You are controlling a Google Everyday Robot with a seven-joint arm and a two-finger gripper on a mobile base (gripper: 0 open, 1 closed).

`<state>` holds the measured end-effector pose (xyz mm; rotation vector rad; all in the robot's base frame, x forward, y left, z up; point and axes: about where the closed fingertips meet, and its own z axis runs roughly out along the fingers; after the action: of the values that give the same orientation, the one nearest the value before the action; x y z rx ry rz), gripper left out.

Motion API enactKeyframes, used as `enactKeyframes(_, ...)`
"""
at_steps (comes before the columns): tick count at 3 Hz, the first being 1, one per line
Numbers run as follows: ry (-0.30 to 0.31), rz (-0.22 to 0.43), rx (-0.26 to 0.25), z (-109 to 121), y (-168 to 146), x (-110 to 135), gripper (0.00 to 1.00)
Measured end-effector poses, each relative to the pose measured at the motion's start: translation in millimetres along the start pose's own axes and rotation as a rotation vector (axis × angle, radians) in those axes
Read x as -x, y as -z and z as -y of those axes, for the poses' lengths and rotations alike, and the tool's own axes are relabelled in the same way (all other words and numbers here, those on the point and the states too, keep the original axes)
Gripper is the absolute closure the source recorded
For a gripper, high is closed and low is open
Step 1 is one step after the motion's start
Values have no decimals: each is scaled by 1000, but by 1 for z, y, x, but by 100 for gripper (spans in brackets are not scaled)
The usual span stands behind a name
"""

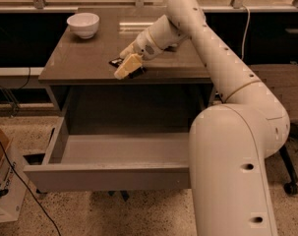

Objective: Place rxbar chocolate into top drawer

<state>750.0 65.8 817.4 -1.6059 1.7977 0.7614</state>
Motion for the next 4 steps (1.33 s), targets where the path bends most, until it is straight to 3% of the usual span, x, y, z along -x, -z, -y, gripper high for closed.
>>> enactKeyframes(2,-9,1,-3,-1,4,-1,88)
enactKeyframes(3,-9,1,-3,-2,5,0,100)
enactKeyframes(4,-19,-5,-22,-11,15,-2,100)
